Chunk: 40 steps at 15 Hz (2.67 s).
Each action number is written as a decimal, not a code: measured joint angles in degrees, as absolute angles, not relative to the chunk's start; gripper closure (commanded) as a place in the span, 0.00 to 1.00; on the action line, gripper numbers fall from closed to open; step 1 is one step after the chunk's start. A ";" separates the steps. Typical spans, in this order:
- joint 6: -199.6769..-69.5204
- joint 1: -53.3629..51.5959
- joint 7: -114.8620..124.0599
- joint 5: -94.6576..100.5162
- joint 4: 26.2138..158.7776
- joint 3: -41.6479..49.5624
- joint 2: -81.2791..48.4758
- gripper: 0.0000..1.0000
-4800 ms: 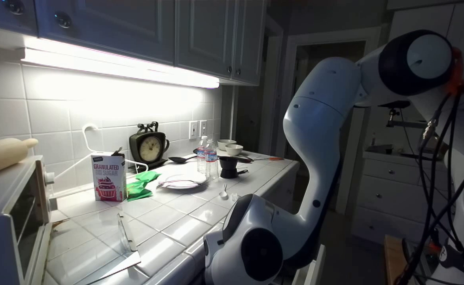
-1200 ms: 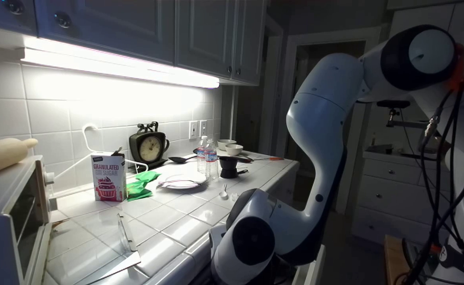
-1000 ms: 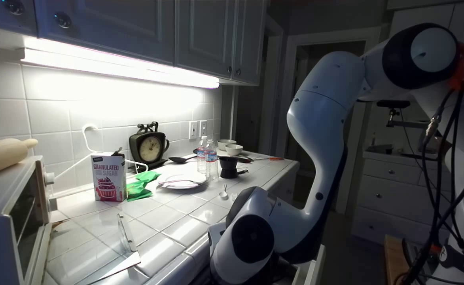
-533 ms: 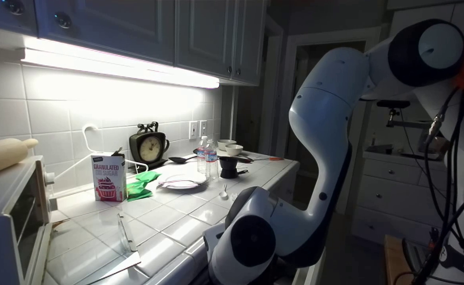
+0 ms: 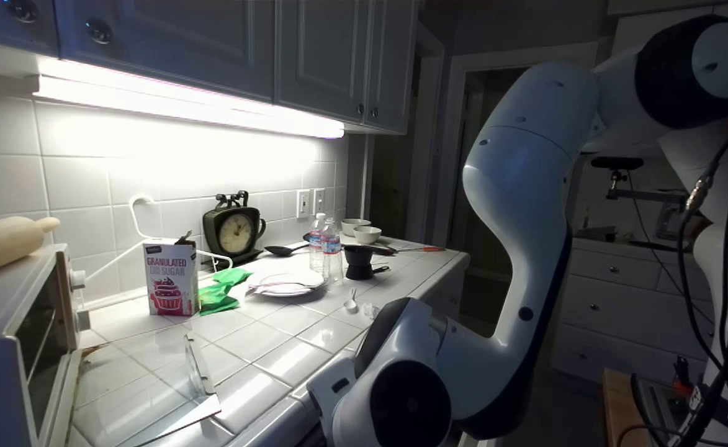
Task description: Remove two spoons from the drawer
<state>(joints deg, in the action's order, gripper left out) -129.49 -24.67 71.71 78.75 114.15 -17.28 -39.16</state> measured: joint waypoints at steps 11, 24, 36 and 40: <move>-129.42 -24.88 58.07 74.55 117.79 -19.55 -33.89 0.98; -127.23 -24.88 53.24 69.95 121.63 -19.49 -25.59 0.98; -122.81 -24.61 53.18 69.78 122.78 -19.17 -21.66 0.98; -122.22 -24.02 53.07 69.78 122.58 -18.60 -20.73 0.98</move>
